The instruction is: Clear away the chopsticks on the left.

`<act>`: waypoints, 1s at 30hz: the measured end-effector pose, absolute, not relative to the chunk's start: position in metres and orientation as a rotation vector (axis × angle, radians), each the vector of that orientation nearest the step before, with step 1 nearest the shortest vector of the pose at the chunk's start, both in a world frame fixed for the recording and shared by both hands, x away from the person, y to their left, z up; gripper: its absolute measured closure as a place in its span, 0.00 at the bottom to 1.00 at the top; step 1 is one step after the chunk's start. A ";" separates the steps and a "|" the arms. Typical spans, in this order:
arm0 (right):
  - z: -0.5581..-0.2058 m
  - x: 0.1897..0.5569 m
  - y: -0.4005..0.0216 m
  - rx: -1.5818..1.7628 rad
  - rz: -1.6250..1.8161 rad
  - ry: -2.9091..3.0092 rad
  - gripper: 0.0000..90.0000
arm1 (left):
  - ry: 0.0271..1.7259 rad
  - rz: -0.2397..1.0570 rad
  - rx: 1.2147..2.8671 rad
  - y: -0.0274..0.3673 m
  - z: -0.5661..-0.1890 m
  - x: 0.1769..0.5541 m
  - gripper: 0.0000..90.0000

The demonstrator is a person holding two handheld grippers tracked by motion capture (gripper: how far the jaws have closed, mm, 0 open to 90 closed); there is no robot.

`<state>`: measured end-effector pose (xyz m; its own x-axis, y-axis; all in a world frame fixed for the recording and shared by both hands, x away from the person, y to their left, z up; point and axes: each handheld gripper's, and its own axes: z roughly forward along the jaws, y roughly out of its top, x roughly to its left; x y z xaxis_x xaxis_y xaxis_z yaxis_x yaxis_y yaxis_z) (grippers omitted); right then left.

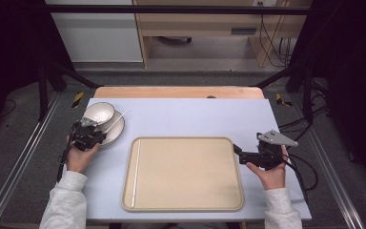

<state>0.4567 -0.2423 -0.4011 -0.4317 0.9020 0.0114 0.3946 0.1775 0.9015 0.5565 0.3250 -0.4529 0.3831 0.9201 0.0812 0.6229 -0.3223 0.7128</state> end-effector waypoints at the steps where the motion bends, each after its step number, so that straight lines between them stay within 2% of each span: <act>1: -0.401 0.457 -0.243 1.213 1.214 1.917 0.04 | 1.320 0.651 2.056 0.325 -0.453 0.557 0.84; 4: -0.401 0.457 -0.242 1.215 1.216 1.918 0.04 | 1.318 0.638 2.064 0.325 -0.454 0.557 0.88; 12: -0.401 0.457 -0.242 1.214 1.215 1.917 0.05 | 1.304 0.613 2.077 0.323 -0.454 0.557 0.93; 30: -0.401 0.456 -0.243 1.216 1.213 1.915 0.05 | 1.317 0.650 2.059 0.313 -0.446 0.548 0.94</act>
